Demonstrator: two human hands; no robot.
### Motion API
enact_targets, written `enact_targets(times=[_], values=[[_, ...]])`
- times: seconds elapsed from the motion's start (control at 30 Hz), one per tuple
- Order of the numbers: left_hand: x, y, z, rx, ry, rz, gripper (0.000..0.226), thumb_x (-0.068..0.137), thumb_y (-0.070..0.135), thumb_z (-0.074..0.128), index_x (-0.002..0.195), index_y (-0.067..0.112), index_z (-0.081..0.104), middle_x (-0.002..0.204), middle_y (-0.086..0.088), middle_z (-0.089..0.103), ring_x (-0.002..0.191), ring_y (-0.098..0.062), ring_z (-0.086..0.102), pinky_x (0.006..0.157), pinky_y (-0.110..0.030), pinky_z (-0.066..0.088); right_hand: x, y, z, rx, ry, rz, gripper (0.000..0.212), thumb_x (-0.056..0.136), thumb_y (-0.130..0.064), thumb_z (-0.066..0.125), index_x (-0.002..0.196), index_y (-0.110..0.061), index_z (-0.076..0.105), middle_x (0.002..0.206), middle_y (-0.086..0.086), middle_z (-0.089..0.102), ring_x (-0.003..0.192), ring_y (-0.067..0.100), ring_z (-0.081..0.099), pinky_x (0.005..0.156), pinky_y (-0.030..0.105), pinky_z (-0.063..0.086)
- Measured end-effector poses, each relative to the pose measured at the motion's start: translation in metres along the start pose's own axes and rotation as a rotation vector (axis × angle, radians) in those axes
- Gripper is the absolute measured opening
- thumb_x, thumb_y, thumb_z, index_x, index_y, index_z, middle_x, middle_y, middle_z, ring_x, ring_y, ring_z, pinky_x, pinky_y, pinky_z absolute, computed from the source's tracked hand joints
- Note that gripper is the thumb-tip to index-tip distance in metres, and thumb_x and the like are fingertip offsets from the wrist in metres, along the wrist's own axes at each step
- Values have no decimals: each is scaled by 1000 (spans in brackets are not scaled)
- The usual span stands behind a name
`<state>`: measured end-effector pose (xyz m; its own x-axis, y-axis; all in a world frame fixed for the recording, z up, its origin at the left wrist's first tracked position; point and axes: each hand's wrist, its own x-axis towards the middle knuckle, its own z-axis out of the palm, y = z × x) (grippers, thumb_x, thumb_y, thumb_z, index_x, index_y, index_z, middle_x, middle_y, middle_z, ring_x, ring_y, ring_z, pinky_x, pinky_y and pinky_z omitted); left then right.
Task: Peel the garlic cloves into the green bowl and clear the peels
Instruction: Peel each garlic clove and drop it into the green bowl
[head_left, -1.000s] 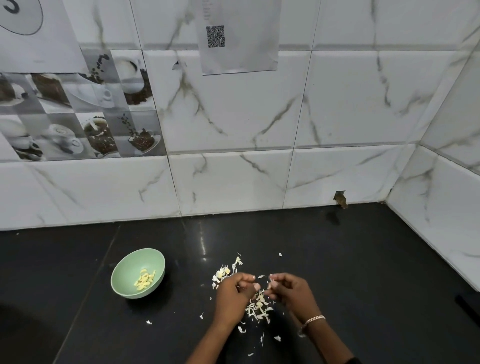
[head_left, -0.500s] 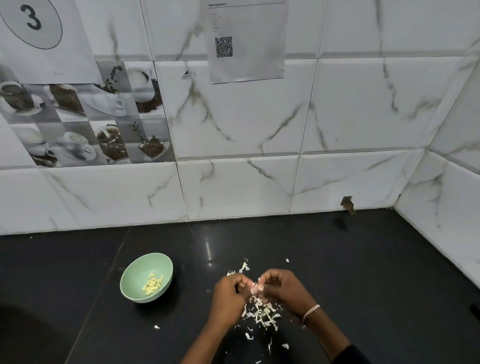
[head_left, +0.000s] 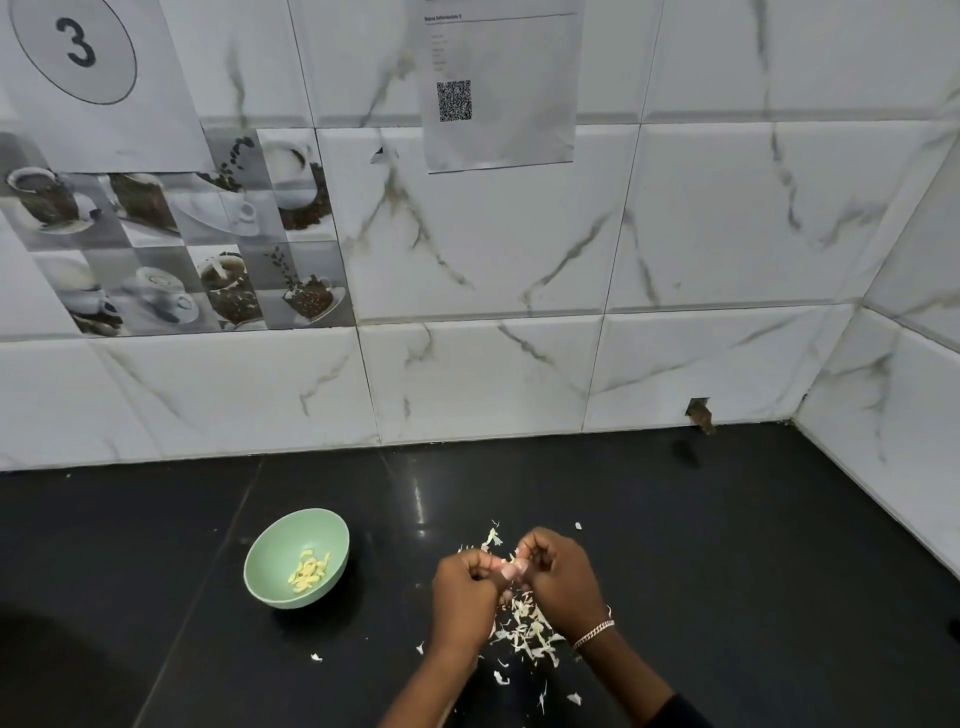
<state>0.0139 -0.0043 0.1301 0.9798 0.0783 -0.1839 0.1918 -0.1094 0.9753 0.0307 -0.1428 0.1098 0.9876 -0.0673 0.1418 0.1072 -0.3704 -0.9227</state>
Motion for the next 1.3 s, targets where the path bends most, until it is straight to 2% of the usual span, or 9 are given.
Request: enact_targets(times=[0.1, 0.23, 0.33, 0.47, 0.67, 0.8, 0.97, 1.07, 1.3], values=[[-3, 5, 3, -173, 4, -85, 14, 82, 4, 79, 79, -6, 70, 61, -12, 66, 50, -12, 55, 51, -23, 45, -3, -3, 4, -39, 78, -79, 19, 73, 9, 61, 70, -9, 57, 61, -5, 55, 57, 4, 48, 54, 16, 38], [-3, 13, 7, -332, -16, -162, 13, 84, -10, 70, 73, -4, 71, 64, -14, 65, 49, -11, 54, 46, -17, 43, -5, -12, 7, -12, 136, -145, 17, 74, 9, 58, 71, -7, 54, 64, -9, 51, 57, 3, 46, 53, 13, 36], [-2, 15, 10, -419, -35, -214, 22, 87, -13, 63, 71, -1, 72, 65, -13, 65, 49, -9, 55, 45, -15, 44, -5, -18, 9, 37, 166, -157, 21, 75, 8, 57, 74, -12, 53, 66, -5, 54, 57, 3, 50, 52, 21, 42], [3, 19, 7, -597, -25, -306, 13, 93, -15, 52, 94, -15, 65, 75, -18, 66, 52, -10, 60, 47, -14, 50, -4, -19, 6, -1, 107, -167, 26, 82, 4, 59, 77, -20, 54, 71, -10, 56, 62, 5, 52, 57, 22, 44], [14, 20, -1, -726, -24, -347, 15, 94, -11, 52, 88, -8, 65, 69, -15, 62, 51, -14, 58, 45, -18, 52, -16, -23, 1, 43, -55, -117, 14, 88, 3, 63, 81, -9, 57, 71, -3, 63, 61, 5, 55, 60, 21, 46], [12, 17, 0, -732, -40, -397, 10, 96, -2, 55, 92, -3, 65, 68, -11, 65, 51, -13, 60, 47, -22, 52, -18, -21, 0, 104, -25, 14, 9, 89, -1, 61, 82, -7, 61, 70, 11, 68, 57, 17, 62, 57, 33, 53], [7, 12, 0, -626, -65, -370, 15, 98, 7, 59, 96, -4, 68, 74, -10, 68, 58, -11, 59, 50, -20, 51, -12, -22, -9, 34, 19, 71, 18, 90, -16, 68, 74, -10, 67, 65, 9, 68, 51, 15, 65, 54, 29, 54], [4, 8, 0, -538, -50, -291, 17, 98, 9, 61, 90, -2, 72, 74, -10, 68, 59, -10, 56, 49, -18, 48, -9, -22, -11, 56, -17, 114, 9, 84, -22, 74, 79, -15, 71, 70, 8, 72, 56, 19, 68, 58, 32, 57], [1, 4, 1, -456, 6, -172, 8, 86, 6, 73, 89, -1, 76, 68, -13, 56, 53, -11, 44, 51, -24, 37, -7, -27, -10, 113, -71, 157, 9, 87, -13, 69, 83, -14, 77, 71, 9, 75, 63, 20, 72, 64, 36, 60]])
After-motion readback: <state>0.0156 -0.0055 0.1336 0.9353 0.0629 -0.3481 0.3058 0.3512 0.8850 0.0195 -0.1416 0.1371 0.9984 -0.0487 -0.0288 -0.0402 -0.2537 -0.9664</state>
